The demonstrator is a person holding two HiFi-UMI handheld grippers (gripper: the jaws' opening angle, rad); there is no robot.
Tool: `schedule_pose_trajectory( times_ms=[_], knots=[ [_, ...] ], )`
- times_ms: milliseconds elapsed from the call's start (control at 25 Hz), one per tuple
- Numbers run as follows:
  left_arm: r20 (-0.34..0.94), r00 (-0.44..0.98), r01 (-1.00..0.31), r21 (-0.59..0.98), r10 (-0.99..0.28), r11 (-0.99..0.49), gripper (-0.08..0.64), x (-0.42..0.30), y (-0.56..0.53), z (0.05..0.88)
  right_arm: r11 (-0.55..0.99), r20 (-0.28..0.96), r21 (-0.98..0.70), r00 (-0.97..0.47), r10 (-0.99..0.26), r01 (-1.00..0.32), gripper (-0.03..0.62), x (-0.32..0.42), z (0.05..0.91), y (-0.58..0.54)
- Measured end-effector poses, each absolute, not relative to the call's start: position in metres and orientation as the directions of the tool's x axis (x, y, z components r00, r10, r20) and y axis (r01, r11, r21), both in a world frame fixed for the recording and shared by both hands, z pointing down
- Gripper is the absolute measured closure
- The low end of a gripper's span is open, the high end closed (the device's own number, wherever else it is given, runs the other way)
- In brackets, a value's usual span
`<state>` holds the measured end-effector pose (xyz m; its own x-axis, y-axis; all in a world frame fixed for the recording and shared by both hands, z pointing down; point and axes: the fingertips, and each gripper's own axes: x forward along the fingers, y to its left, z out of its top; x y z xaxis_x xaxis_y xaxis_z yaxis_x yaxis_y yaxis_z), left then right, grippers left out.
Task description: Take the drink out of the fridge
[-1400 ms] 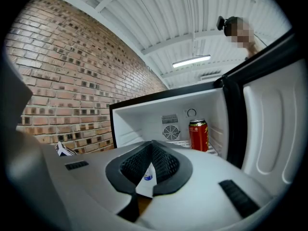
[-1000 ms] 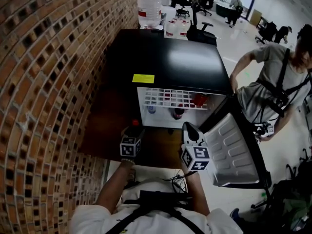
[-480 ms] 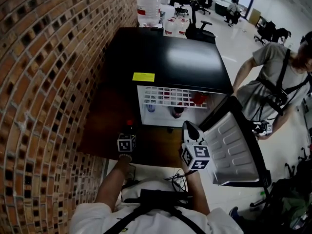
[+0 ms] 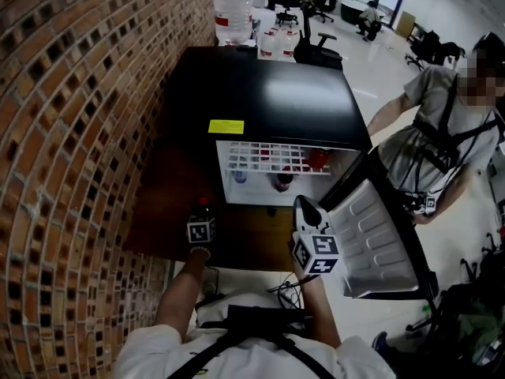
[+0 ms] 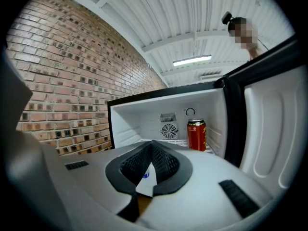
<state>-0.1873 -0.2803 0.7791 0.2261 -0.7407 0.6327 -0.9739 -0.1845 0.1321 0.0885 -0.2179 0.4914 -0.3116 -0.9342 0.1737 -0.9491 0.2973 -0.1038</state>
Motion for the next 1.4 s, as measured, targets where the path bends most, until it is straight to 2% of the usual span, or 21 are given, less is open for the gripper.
schedule_pose_trajectory(
  times_ms=[1240,1360,1400],
  knots=[
    [0.617,0.223,-0.967,0.043,-0.755,-0.251,0.271,-0.180,-0.257,0.795,0.295,0.161,-0.117,-0.311,-0.937,-0.948,0.577,0.093,0.490,-0.211],
    [0.614,0.226,-0.968,0.054,-0.757,-0.245,0.262,-0.181,-0.257,0.792,0.293,0.160,-0.120,-0.309,-0.937,-0.949,0.578,0.094,0.491,-0.210],
    [0.609,0.232,-0.968,0.065,-0.759,-0.244,0.226,-0.180,-0.256,0.790,0.292,0.160,-0.121,-0.309,-0.938,-0.949,0.578,0.094,0.491,-0.209]
  ],
)
